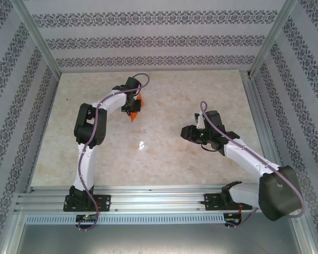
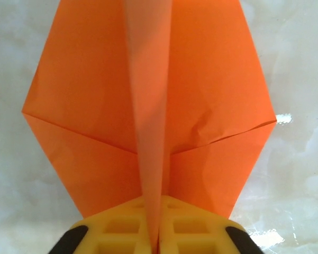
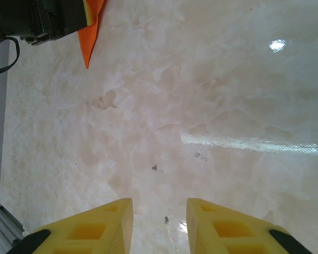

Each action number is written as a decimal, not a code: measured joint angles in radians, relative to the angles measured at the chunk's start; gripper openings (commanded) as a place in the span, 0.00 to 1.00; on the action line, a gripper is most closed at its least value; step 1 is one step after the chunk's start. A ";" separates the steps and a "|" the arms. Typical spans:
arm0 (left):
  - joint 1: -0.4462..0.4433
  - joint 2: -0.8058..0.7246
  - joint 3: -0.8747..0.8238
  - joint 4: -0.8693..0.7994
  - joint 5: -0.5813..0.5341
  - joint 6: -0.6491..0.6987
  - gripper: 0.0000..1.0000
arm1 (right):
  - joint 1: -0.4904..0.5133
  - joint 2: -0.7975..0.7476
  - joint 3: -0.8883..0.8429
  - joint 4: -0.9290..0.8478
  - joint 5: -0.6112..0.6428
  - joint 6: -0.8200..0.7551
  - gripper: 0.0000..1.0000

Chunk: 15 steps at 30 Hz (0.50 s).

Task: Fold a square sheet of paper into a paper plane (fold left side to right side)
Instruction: Place the paper plane at the top-center of the table.

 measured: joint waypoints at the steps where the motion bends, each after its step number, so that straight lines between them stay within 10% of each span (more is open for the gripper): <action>1: 0.000 0.000 0.000 0.000 0.000 0.000 0.18 | 0.000 0.000 -0.001 -0.002 0.000 0.000 0.32; 15: 0.000 -0.024 -0.002 -0.040 0.008 -0.005 0.36 | -0.006 0.000 -0.003 -0.003 0.007 0.000 0.33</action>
